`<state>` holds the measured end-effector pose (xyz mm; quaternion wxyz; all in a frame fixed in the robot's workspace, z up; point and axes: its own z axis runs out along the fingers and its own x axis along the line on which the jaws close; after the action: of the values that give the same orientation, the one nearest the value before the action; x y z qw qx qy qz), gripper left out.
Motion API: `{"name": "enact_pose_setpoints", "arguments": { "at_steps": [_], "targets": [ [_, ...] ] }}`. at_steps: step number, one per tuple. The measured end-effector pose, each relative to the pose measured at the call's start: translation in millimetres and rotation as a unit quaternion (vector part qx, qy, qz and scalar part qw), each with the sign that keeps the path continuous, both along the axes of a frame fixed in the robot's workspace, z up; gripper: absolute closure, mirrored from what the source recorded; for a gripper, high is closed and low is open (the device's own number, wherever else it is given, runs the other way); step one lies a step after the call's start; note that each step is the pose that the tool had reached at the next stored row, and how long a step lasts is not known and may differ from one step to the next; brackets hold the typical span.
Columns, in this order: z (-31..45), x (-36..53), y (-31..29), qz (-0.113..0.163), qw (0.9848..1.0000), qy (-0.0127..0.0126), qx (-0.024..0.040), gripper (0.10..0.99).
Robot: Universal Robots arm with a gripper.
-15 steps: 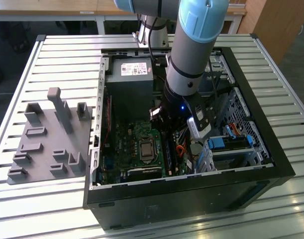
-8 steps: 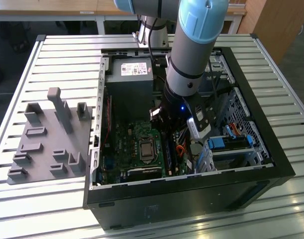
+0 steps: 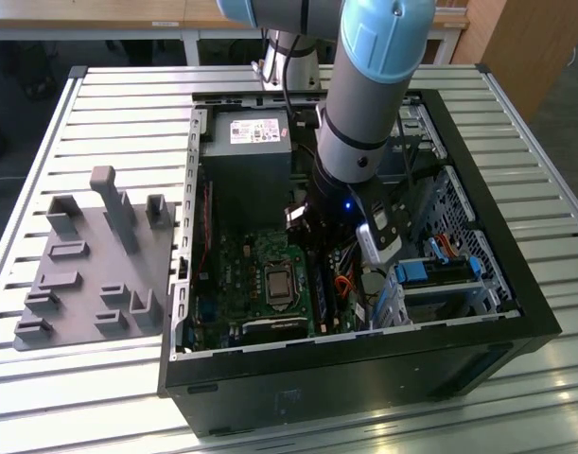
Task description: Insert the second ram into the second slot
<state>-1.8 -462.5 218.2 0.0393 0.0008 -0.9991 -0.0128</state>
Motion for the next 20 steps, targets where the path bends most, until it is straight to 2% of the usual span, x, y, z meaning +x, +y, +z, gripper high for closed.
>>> {"name": "enact_pose_setpoints", "arguments": {
  "at_steps": [20],
  "targets": [
    [1.3, 1.3, -0.2, -0.005, 1.0000, 0.0001, 0.0004, 0.949]
  ]
}}
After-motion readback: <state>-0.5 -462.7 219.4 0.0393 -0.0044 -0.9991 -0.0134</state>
